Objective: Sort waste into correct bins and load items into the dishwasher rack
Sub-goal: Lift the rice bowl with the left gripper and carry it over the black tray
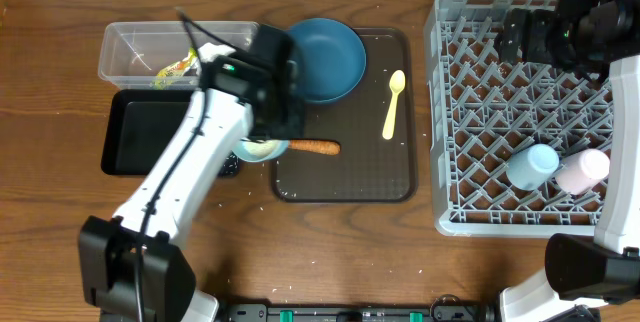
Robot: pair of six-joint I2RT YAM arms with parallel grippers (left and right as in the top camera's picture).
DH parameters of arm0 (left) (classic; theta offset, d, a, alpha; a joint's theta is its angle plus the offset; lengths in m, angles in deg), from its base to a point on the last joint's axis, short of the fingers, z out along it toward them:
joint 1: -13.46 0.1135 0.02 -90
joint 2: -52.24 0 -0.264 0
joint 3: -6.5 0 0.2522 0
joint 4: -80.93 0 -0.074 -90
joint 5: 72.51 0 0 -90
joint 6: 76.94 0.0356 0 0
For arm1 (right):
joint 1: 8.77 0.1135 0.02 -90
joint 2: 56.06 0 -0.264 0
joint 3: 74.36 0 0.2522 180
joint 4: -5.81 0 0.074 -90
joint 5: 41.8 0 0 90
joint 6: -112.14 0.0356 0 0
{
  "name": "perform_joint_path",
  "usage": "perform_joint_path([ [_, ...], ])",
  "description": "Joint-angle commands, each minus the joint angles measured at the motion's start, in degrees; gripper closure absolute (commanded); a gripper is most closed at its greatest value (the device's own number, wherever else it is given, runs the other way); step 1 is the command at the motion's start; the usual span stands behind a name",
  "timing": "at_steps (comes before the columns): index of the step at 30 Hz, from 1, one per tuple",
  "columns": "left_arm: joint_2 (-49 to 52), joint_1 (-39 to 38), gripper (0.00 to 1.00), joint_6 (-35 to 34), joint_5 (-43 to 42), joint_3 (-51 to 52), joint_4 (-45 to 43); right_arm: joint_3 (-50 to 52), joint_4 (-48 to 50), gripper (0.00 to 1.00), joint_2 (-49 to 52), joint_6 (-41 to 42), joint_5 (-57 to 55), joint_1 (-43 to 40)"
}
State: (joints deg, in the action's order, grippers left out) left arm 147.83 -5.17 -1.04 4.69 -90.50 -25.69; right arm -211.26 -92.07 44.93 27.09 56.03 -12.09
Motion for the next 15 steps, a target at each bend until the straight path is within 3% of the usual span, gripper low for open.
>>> perform_joint_path([
  [1,-1.31,5.33,0.95,4.24,-4.98,-1.01,0.17,0.26,0.09,0.01,0.28,-0.74,-0.57,-0.26],
  [15,-1.16,30.62,0.94,14.69,-23.45,0.20,-0.07,0.26,-0.35,0.01,0.28,-0.72,-0.55,-0.24],
])
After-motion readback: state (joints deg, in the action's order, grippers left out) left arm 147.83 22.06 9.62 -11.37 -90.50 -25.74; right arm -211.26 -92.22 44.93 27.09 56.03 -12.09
